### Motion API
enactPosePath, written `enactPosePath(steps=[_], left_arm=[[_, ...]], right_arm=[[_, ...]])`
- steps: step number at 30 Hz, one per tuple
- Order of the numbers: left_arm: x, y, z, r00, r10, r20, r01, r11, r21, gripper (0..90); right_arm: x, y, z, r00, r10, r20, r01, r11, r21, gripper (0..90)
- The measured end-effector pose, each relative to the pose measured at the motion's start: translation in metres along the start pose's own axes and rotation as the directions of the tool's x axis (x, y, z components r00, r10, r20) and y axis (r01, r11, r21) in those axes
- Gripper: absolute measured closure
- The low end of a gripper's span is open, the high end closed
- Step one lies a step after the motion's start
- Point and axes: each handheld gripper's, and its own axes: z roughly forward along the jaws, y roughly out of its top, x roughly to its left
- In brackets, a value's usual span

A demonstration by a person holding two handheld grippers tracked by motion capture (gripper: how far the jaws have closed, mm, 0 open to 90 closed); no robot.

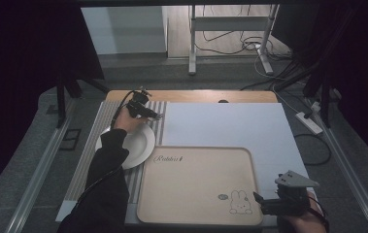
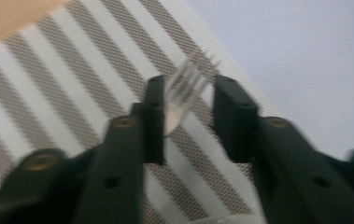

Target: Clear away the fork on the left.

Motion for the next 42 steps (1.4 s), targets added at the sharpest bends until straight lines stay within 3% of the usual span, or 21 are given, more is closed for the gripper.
enactPosePath(steps=[1, 3, 7, 8, 9, 10, 11, 17, 21, 23, 26, 28, 33, 36, 38, 42], left_arm=[[0.002, -0.001, -0.001, 1.0000, 0.003, -0.007, -0.003, 1.0000, -0.006, 47.7], [0.006, -0.004, -0.002, 0.9998, 0.008, -0.021, -0.008, 1.0000, -0.002, 43.1], [0.014, -0.009, -0.002, 0.9995, 0.004, -0.031, -0.005, 1.0000, -0.004, 21.7], [0.016, -0.010, -0.001, 0.9994, -0.003, -0.035, 0.003, 1.0000, -0.007, 21.7], [0.018, -0.011, -0.001, 0.9995, -0.009, -0.031, 0.009, 1.0000, -0.003, 14.0], [0.020, -0.013, 0.000, 0.9995, -0.011, -0.030, 0.011, 0.9999, 0.002, 14.0], [0.022, -0.014, 0.002, 0.9994, -0.012, -0.031, 0.013, 0.9999, 0.010, 7.9], [0.033, -0.020, 0.009, 0.9989, -0.023, -0.040, 0.026, 0.9983, 0.052, 7.3], [0.037, -0.022, 0.014, 0.9974, -0.008, -0.072, 0.015, 0.9950, 0.099, 18.3], [0.037, -0.024, 0.014, 0.9961, 0.012, -0.088, -0.004, 0.9954, 0.096, 23.3], [0.042, -0.026, 0.011, 0.9965, 0.027, -0.079, -0.020, 0.9962, 0.084, 29.8], [0.046, -0.031, 0.007, 0.9962, 0.045, -0.074, -0.041, 0.9974, 0.060, 39.0], [0.050, -0.035, 0.002, 0.9959, 0.049, -0.076, -0.044, 0.9972, 0.061, 73.2], [0.050, -0.037, 0.001, 0.9959, 0.065, -0.062, -0.061, 0.9961, 0.064, 77.5], [0.049, -0.037, 0.000, 0.9965, 0.083, -0.010, -0.082, 0.9938, 0.076, 81.9], [0.049, -0.037, -0.001, 0.9974, 0.072, -0.001, -0.071, 0.9938, 0.086, 84.9]], right_arm=[[0.000, 0.000, 0.000, 1.0000, 0.002, 0.000, -0.002, 1.000, 0.002, 0.0], [0.000, 0.000, 0.000, 1.0000, 0.002, 0.000, -0.002, 1.000, 0.002, 0.0], [0.000, 0.000, 0.000, 1.0000, 0.002, 0.000, -0.002, 1.000, 0.002, 0.0], [0.000, 0.000, 0.000, 1.0000, 0.002, 0.000, -0.002, 1.000, 0.002, 0.0], [0.000, 0.000, 0.000, 1.0000, 0.001, -0.001, -0.001, 1.000, 0.002, 0.0], [0.000, 0.000, 0.000, 1.0000, 0.001, -0.001, -0.001, 1.000, 0.002, 0.0], [0.000, 0.000, 0.000, 1.0000, 0.001, -0.001, -0.001, 1.000, 0.002, 0.0], [0.000, 0.000, 0.000, 1.0000, 0.003, -0.002, -0.003, 1.000, 0.001, 0.0], [0.000, 0.000, 0.000, 1.0000, 0.001, -0.001, -0.001, 1.000, 0.002, 0.0], [0.000, 0.000, 0.000, 1.0000, 0.000, -0.001, 0.000, 1.000, 0.001, 0.0], [0.000, 0.000, 0.000, 1.0000, 0.003, -0.003, -0.003, 1.000, 0.000, 0.0], [0.000, 0.000, 0.000, 1.0000, -0.002, -0.003, 0.002, 1.000, 0.001, 0.0], [0.000, 0.000, 0.000, 1.0000, -0.005, -0.003, 0.005, 1.000, 0.003, 0.0], [0.000, 0.000, 0.000, 1.0000, -0.007, -0.003, 0.007, 1.000, 0.003, 0.0], [0.000, 0.000, 0.001, 1.0000, -0.007, -0.004, 0.007, 1.000, 0.004, 0.0], [0.000, 0.000, 0.001, 1.0000, -0.008, -0.005, 0.008, 1.000, 0.005, 0.0]])
